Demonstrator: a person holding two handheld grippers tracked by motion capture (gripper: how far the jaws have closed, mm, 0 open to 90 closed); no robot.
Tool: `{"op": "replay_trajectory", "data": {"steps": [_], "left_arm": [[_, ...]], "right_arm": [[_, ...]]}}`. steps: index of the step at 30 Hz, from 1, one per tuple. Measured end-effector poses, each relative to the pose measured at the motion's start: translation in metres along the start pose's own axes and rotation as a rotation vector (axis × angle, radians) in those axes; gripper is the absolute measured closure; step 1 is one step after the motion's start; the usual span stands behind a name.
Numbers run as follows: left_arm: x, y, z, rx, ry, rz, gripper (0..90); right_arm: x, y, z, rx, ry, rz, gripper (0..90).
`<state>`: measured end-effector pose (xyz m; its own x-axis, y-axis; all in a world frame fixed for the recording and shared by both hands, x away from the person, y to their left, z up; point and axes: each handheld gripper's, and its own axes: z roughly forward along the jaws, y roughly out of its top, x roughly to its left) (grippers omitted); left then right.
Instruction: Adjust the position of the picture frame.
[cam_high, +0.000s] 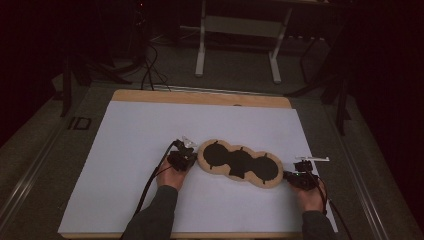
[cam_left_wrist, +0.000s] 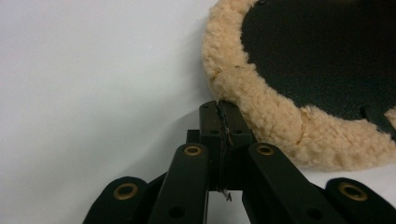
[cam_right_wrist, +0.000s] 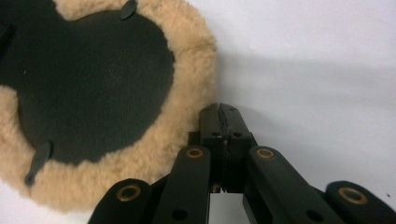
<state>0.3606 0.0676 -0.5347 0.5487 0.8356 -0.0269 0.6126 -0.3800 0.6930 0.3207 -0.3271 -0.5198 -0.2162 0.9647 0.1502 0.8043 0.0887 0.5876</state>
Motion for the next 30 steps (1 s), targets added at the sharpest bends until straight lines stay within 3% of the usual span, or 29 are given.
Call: {"op": "replay_trajectory", "data": {"steps": [12, 21, 30], "left_arm": [[0.001, -0.002, -0.001, -0.006, -0.006, -0.041, 90.0], [0.002, -0.006, -0.005, -0.007, -0.013, -0.052, 90.0], [0.002, -0.012, -0.012, 0.001, 0.012, -0.056, 90.0]], "right_arm": [[0.004, 0.009, 0.008, 0.002, -0.036, 0.005, 90.0], [0.01, 0.024, 0.017, 0.017, -0.103, -0.08, 90.0], [0.014, 0.032, 0.025, 0.001, -0.109, -0.068, 90.0]]}}
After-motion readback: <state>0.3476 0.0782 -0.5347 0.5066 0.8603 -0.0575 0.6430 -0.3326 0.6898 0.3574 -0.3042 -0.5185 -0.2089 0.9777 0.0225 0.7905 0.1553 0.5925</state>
